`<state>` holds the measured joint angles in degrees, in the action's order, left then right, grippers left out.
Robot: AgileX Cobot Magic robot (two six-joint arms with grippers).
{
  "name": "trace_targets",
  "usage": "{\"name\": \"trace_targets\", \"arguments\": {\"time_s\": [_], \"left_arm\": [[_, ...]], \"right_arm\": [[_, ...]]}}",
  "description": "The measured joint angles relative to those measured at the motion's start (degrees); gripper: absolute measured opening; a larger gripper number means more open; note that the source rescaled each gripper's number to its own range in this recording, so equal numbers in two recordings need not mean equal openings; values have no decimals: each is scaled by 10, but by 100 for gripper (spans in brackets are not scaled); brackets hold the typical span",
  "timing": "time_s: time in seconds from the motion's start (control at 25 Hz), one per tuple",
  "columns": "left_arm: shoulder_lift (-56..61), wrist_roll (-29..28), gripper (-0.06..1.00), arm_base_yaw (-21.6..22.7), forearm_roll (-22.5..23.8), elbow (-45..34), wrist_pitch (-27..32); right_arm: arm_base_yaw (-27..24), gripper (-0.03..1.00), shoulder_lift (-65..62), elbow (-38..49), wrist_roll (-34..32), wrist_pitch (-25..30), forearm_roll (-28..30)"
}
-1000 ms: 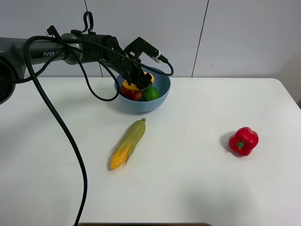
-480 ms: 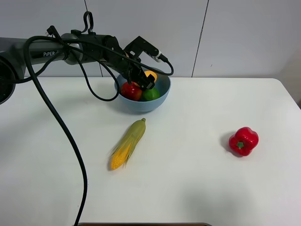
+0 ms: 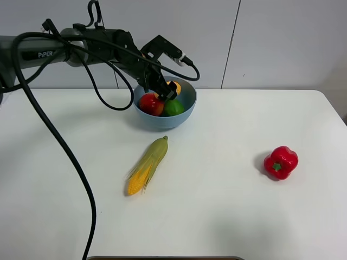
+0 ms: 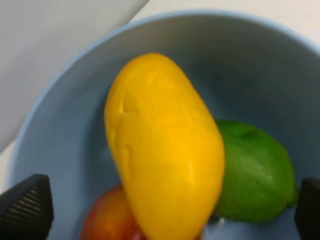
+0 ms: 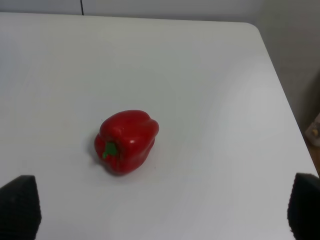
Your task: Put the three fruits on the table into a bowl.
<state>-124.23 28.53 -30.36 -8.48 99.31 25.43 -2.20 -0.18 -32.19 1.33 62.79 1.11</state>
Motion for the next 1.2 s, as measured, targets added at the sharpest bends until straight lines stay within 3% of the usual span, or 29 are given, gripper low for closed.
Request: {"name": "trace_targets", "arguments": {"time_s": [0.4, 0.6, 0.8, 1.2], "left_arm": [[115, -45, 98, 17, 36, 0, 38], [174, -91, 98, 55, 94, 0, 96], [230, -131, 98, 99, 120, 0, 158], [342, -163, 99, 175, 131, -6, 268]], "right_arm": [[0, 100, 0, 0, 0, 0, 0], [0, 100, 0, 0, 0, 0, 0], [0, 100, 0, 0, 0, 0, 0], [0, 100, 0, 0, 0, 0, 0]]}}
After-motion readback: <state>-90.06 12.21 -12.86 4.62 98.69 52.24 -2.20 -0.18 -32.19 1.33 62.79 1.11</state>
